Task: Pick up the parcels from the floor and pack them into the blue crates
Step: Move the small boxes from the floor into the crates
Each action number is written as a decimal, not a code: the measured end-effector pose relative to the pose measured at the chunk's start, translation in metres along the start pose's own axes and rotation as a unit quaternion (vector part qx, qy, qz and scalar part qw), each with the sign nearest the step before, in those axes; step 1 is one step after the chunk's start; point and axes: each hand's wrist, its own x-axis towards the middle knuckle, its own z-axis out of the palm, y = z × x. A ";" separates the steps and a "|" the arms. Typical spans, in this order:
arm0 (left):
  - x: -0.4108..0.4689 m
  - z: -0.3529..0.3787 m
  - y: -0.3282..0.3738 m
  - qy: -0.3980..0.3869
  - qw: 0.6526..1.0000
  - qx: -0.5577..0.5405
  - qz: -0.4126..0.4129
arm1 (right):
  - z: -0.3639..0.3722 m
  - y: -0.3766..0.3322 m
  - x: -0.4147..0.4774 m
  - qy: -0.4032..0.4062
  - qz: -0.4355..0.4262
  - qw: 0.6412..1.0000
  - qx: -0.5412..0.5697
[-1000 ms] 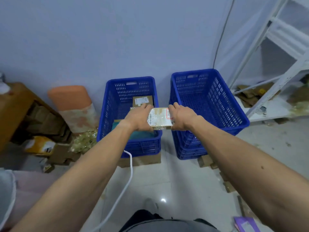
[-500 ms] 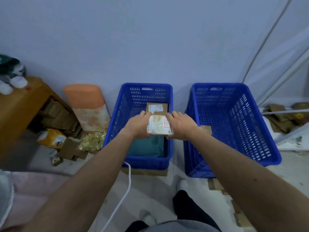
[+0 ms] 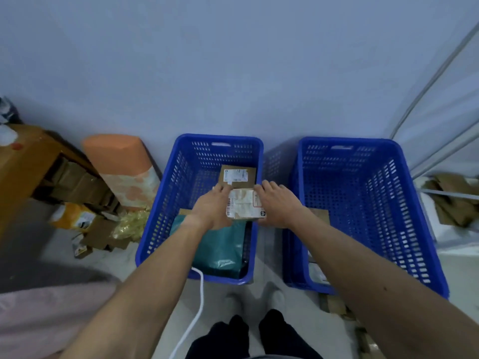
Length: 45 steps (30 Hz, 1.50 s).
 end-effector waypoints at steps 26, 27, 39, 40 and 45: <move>0.130 0.066 0.219 -0.068 0.972 0.020 0.225 | 0.044 0.195 -0.127 -0.134 0.237 0.962 0.031; 0.131 0.073 0.231 -0.075 0.973 0.019 0.215 | 0.050 0.205 -0.132 -0.136 0.230 0.963 0.034; 0.135 0.213 0.296 -0.173 0.974 0.007 0.148 | 0.190 0.270 -0.177 -0.205 0.140 0.965 0.085; 0.135 0.226 0.296 -0.179 0.973 0.003 0.147 | 0.204 0.270 -0.178 -0.210 0.137 0.964 0.090; 0.138 0.287 0.286 -0.211 0.968 0.008 0.133 | 0.270 0.262 -0.174 -0.240 0.127 0.957 0.104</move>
